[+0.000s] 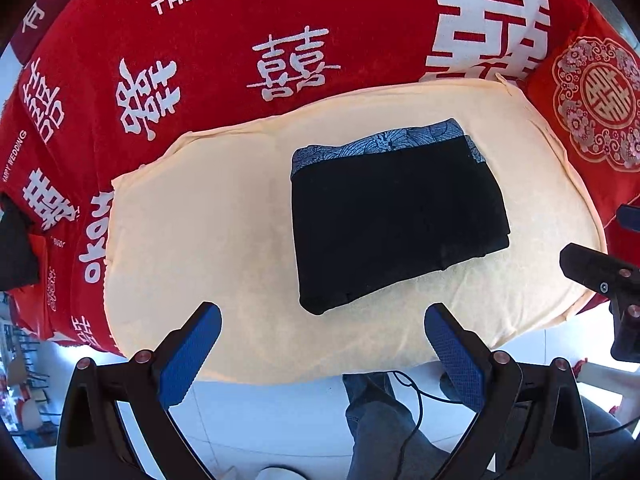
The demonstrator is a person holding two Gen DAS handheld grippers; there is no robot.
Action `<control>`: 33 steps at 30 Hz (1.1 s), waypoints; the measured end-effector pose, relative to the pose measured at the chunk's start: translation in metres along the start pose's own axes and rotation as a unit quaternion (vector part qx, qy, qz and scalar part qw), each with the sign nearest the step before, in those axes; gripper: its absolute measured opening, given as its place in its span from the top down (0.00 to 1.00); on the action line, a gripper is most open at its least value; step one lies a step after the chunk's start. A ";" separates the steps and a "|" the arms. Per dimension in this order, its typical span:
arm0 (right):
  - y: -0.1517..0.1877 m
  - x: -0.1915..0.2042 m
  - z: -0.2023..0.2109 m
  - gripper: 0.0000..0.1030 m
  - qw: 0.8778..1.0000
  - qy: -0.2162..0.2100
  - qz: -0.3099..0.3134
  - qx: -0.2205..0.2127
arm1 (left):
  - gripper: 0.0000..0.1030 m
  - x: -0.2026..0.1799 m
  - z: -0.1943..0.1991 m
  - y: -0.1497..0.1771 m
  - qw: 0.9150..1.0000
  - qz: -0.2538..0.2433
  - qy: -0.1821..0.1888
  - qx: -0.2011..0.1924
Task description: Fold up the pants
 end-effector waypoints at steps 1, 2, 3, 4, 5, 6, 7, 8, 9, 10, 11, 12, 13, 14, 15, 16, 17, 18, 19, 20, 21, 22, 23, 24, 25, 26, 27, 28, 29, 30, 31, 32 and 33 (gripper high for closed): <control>0.000 0.000 0.000 0.01 1.000 0.000 0.000 0.001 | 0.01 0.000 0.000 0.000 1.000 0.000 0.000 0.000; 0.001 0.001 -0.001 0.01 1.000 -0.001 0.001 0.002 | 0.01 0.000 0.000 -0.001 1.000 0.001 -0.001 -0.001; 0.000 0.000 -0.001 0.01 1.000 -0.001 0.001 0.003 | 0.01 0.001 0.000 -0.001 1.000 0.001 -0.001 -0.001; 0.000 0.000 -0.001 0.01 1.000 -0.001 0.001 0.003 | 0.01 0.001 0.000 -0.002 1.000 0.001 0.000 -0.002; 0.001 0.001 -0.001 0.01 1.000 -0.001 0.002 0.002 | 0.01 0.001 0.001 -0.002 1.000 0.002 0.000 -0.003; 0.000 0.001 -0.002 0.01 1.000 0.000 0.003 0.002 | 0.01 0.001 0.001 -0.002 1.000 0.003 0.000 -0.003; 0.000 0.001 -0.002 0.01 1.000 0.000 0.003 0.002 | 0.01 0.001 0.001 -0.002 1.000 0.003 0.000 -0.004; 0.000 0.001 -0.002 0.01 1.000 0.000 0.004 0.002 | 0.01 0.001 0.001 -0.002 1.000 0.003 0.000 -0.004; 0.000 0.001 -0.002 0.01 1.000 0.000 0.003 0.003 | 0.01 0.001 0.001 -0.002 1.000 0.003 0.001 -0.004; 0.000 0.001 -0.002 0.01 1.000 0.000 0.003 0.004 | 0.01 0.001 0.001 -0.002 1.000 0.004 0.002 -0.004; -0.001 0.001 -0.002 0.01 1.000 -0.001 0.004 0.006 | 0.01 0.002 0.001 -0.002 1.000 0.004 0.003 -0.003; -0.001 0.001 -0.003 0.01 1.000 -0.001 0.004 0.007 | 0.01 0.002 0.001 -0.001 1.000 0.004 0.003 -0.003; -0.002 0.001 -0.003 0.01 1.000 -0.001 0.005 0.008 | 0.01 0.002 0.001 -0.001 1.000 0.005 0.005 -0.003; -0.002 0.001 -0.003 0.01 1.000 -0.001 0.006 0.008 | 0.01 0.002 0.001 -0.001 1.000 0.005 0.007 -0.002; -0.003 0.002 -0.003 0.01 1.000 -0.001 0.007 0.008 | 0.01 0.002 0.001 -0.001 1.000 0.006 0.008 -0.002; -0.002 0.002 -0.003 0.01 1.000 -0.001 0.007 0.008 | 0.01 0.002 0.001 -0.001 1.000 0.006 0.009 -0.002; -0.002 0.002 -0.003 0.01 1.000 -0.001 0.008 0.008 | 0.01 0.003 0.001 -0.001 1.000 0.006 0.009 -0.001; -0.002 0.003 -0.003 0.01 1.000 -0.001 0.009 0.008 | 0.01 0.003 0.001 -0.001 1.000 0.005 0.009 -0.002; -0.002 0.003 -0.003 0.01 1.000 -0.001 0.010 0.008 | 0.01 0.003 0.001 -0.001 1.000 0.005 0.009 -0.002; -0.002 0.004 -0.004 0.01 1.000 -0.001 0.011 0.009 | 0.01 0.002 0.001 -0.001 1.000 0.005 0.009 -0.002; -0.002 0.004 -0.004 0.01 1.000 0.000 0.012 0.009 | 0.01 0.002 0.001 -0.001 1.000 0.005 0.009 -0.002; -0.002 0.004 -0.004 0.01 1.000 0.000 0.012 0.009 | 0.01 0.002 0.001 -0.001 1.000 0.004 0.009 -0.003; -0.002 0.004 -0.004 0.01 1.000 0.000 0.013 0.009 | 0.01 0.002 0.001 -0.001 1.000 0.002 0.008 -0.003; -0.002 0.004 -0.004 0.01 1.000 0.000 0.013 0.010 | 0.01 0.002 0.001 -0.001 1.000 0.001 0.008 -0.003; -0.002 0.004 -0.004 0.01 1.000 0.001 0.012 0.009 | 0.01 0.001 0.002 -0.002 1.000 0.000 0.009 -0.004; -0.002 0.004 -0.004 0.01 1.000 0.001 0.012 0.009 | 0.01 0.001 0.002 -0.002 1.000 -0.001 0.009 -0.004; -0.003 0.004 -0.004 0.01 1.000 0.001 0.012 0.008 | 0.01 0.001 0.002 -0.002 1.000 -0.001 0.008 -0.004; -0.003 0.004 -0.004 0.01 1.000 0.002 0.012 0.008 | 0.01 0.001 0.002 -0.002 1.000 -0.002 0.008 -0.005; -0.003 0.004 -0.003 0.01 1.000 0.002 0.013 0.008 | 0.01 0.001 0.002 -0.003 1.000 -0.002 0.008 -0.005; -0.003 0.004 -0.003 0.01 1.000 0.002 0.013 0.008 | 0.01 0.001 0.002 -0.003 1.000 -0.002 0.008 -0.005; -0.003 0.004 -0.003 0.01 1.000 0.001 0.013 0.008 | 0.01 0.001 0.002 -0.003 1.000 -0.002 0.008 -0.005; -0.003 0.004 -0.004 0.01 1.000 0.001 0.013 0.008 | 0.01 0.001 0.003 -0.003 1.000 -0.002 0.009 -0.005; -0.003 0.004 -0.003 0.01 1.000 0.002 0.013 0.008 | 0.01 0.001 0.002 -0.003 1.000 -0.001 0.009 -0.005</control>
Point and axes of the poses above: each gripper's, at about its wrist camera, not at the fingertips, and z roughly against the way its jaws point, x to its left, y to its underside, the point moved 7 cm from there along -z, roughly the way its jaws point, and after that the axes turned 1 degree about z, right-handed, at the moved point
